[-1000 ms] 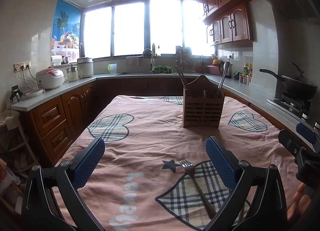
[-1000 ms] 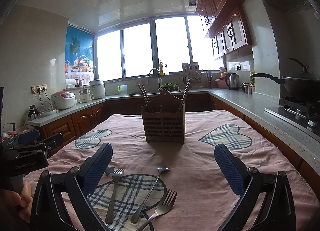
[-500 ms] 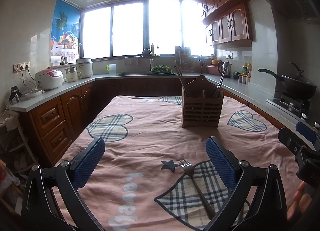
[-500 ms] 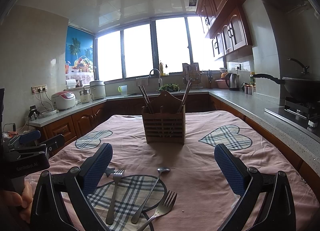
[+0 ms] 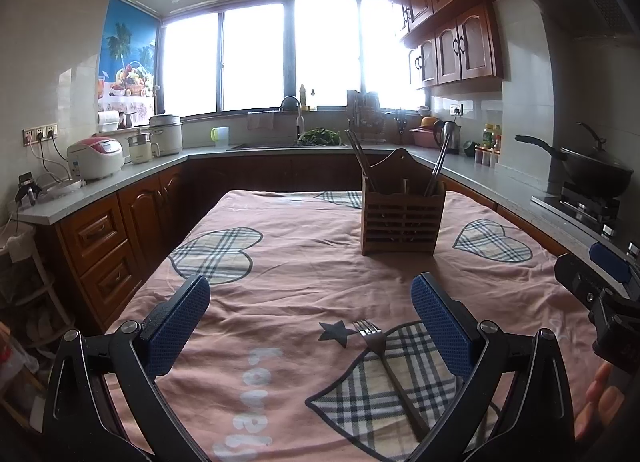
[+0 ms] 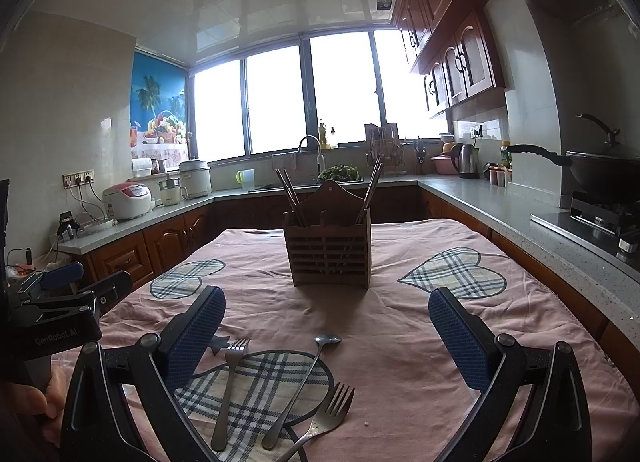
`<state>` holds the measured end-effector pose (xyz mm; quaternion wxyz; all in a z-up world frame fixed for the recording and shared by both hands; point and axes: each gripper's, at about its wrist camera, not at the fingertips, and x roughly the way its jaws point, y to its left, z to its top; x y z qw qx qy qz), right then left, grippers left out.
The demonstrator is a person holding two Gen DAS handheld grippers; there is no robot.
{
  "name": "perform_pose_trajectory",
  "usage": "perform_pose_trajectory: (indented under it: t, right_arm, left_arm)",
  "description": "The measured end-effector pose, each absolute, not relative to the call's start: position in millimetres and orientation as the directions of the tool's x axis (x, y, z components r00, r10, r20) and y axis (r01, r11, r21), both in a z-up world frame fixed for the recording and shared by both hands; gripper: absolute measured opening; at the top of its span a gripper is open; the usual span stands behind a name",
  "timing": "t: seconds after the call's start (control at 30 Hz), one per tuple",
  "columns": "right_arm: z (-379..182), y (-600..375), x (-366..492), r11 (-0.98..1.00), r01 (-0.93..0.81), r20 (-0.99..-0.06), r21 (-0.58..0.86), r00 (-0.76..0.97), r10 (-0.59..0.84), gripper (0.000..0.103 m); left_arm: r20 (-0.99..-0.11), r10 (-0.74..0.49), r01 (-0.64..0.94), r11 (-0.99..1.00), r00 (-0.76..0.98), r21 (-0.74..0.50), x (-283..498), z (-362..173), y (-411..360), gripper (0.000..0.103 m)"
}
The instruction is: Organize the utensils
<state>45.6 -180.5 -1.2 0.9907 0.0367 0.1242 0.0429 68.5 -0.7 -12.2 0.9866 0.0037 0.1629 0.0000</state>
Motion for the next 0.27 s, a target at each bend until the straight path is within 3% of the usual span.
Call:
perform_pose_trajectory:
  t: [0.27]
  right_arm:
    - [-1.2,-181.9,55.6,0.993,-0.075,-0.262,0.092,0.960,0.097,0.103]
  left_arm:
    - [-0.333,-0.008,0.010,1.000,0.943,0.005,74.8,-13.0,-0.7,0.103]
